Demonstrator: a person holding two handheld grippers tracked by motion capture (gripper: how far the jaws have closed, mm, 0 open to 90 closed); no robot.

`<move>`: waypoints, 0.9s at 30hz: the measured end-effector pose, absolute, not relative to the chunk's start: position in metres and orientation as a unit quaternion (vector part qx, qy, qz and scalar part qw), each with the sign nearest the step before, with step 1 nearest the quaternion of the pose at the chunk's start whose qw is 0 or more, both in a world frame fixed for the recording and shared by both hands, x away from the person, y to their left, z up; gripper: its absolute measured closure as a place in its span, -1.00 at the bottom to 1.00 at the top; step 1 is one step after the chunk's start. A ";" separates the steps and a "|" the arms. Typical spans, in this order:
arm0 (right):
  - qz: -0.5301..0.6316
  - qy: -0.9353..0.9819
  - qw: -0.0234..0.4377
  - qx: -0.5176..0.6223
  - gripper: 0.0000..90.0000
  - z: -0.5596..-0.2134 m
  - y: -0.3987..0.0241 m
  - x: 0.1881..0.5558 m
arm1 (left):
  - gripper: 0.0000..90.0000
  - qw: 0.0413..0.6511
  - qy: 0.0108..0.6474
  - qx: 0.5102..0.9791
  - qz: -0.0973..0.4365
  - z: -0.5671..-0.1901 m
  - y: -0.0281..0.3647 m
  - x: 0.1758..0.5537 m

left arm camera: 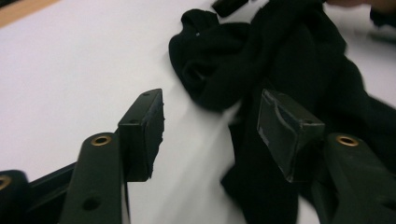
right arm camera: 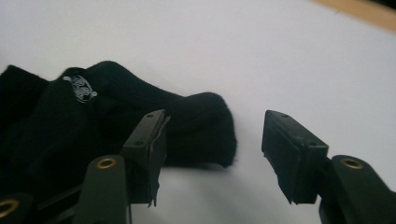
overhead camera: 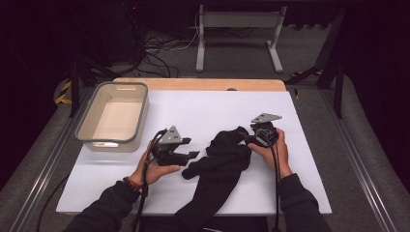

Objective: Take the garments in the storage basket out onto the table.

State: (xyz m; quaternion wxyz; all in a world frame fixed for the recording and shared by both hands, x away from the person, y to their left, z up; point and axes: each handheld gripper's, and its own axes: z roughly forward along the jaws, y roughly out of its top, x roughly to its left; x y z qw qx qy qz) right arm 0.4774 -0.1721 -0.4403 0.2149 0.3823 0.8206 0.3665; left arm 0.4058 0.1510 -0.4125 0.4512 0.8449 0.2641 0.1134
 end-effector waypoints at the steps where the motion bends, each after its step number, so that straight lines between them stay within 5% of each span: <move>1: 0.357 0.825 0.212 0.382 -0.14 -0.445 -0.170 0.482 | -0.17 0.445 0.270 0.846 0.113 -0.415 0.144 0.414; 6: 0.354 0.829 0.185 0.392 -0.21 -0.454 -0.169 0.493 | -0.20 0.415 0.309 0.851 0.093 -0.442 0.115 0.456; 13: 0.358 0.820 0.185 0.406 -0.09 -0.453 -0.174 0.502 | -0.12 0.366 0.303 0.874 0.102 -0.457 0.099 0.459; 16: 0.368 0.826 0.162 0.394 0.35 -0.453 -0.171 0.507 | 0.26 0.370 0.291 0.876 0.102 -0.457 0.098 0.456; 17: 0.368 0.826 0.162 0.394 0.35 -0.453 -0.171 0.507 | 0.41 0.370 0.291 0.876 0.102 -0.457 0.098 0.456; 18: 0.363 0.836 0.164 0.378 0.65 -0.451 -0.165 0.506 | 0.67 0.374 0.273 0.882 0.085 -0.456 0.096 0.455; 20: 0.345 0.845 0.182 0.367 0.78 -0.448 -0.160 0.504 | 0.93 0.372 0.265 0.886 0.079 -0.455 0.095 0.455; 27: 0.351 0.818 0.265 0.370 0.81 -0.429 -0.165 0.495 | 0.98 0.373 0.276 0.874 0.145 -0.430 0.115 0.465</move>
